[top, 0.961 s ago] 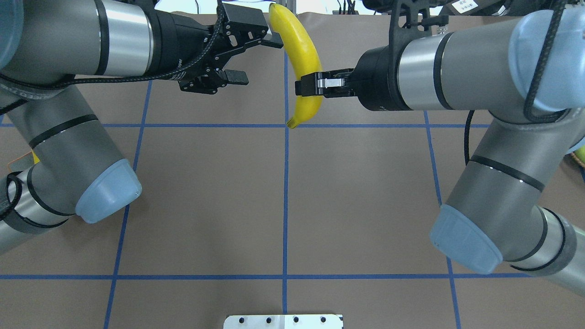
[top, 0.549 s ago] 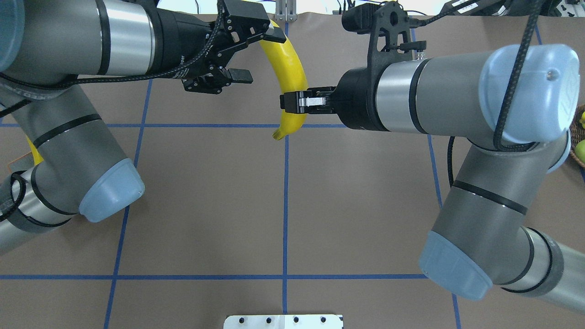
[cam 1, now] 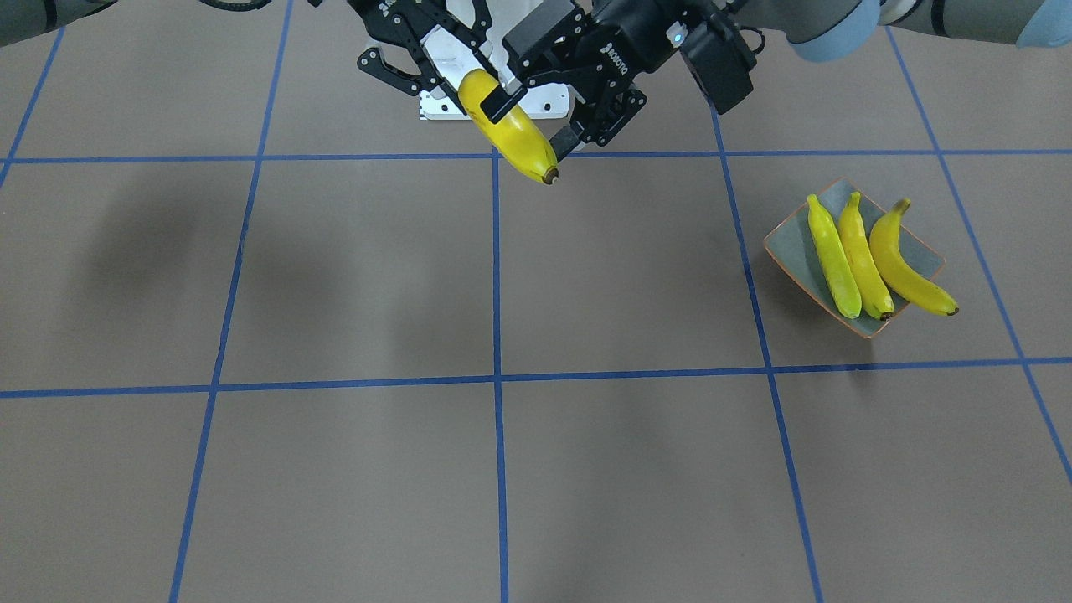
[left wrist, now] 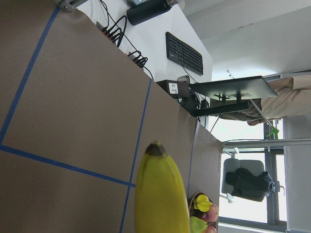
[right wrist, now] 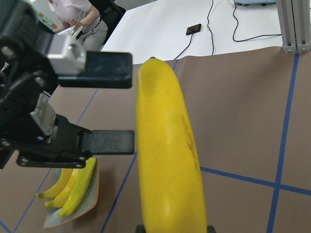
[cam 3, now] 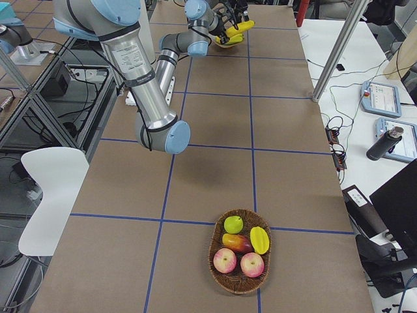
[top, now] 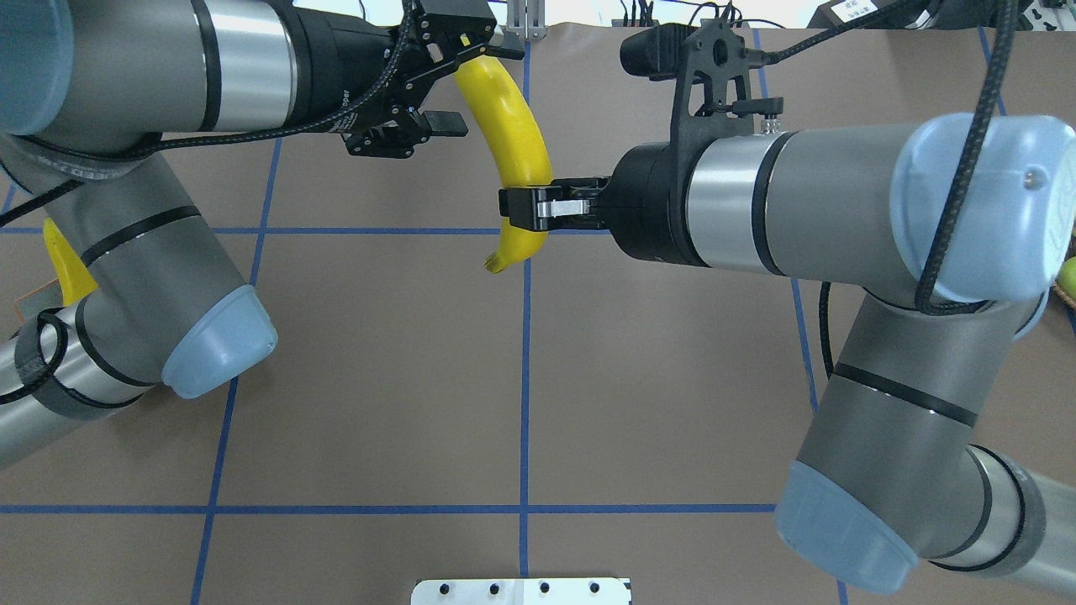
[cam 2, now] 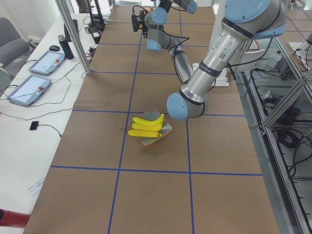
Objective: Transfer all bananas from basket to plate
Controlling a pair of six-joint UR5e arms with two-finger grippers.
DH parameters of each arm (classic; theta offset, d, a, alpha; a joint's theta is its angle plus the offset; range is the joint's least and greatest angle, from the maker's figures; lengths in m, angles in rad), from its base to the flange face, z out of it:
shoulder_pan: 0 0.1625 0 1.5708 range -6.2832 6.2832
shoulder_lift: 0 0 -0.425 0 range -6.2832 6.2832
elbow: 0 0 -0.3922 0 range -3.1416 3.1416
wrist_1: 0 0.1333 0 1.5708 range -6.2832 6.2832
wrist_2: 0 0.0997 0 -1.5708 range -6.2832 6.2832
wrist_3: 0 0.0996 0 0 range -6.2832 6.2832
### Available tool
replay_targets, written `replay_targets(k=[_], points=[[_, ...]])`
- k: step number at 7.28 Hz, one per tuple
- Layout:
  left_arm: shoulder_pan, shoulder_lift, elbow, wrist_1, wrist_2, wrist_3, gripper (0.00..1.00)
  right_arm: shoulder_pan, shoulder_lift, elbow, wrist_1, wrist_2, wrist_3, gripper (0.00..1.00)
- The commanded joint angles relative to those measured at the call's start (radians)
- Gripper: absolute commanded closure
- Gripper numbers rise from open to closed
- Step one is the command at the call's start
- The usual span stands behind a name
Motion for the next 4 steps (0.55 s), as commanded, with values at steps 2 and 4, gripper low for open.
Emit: replay_targets(k=[2,4], points=[[0.015,-0.002,0.004,-0.032,0.001,0.0,0.25,-0.009,0.002,0.002,0.002,-0.011,-0.001,1.0],[0.025,-0.002,0.009,-0.079,0.001,0.003,0.85,-0.009,0.002,0.002,0.002,-0.013,-0.001,1.0]])
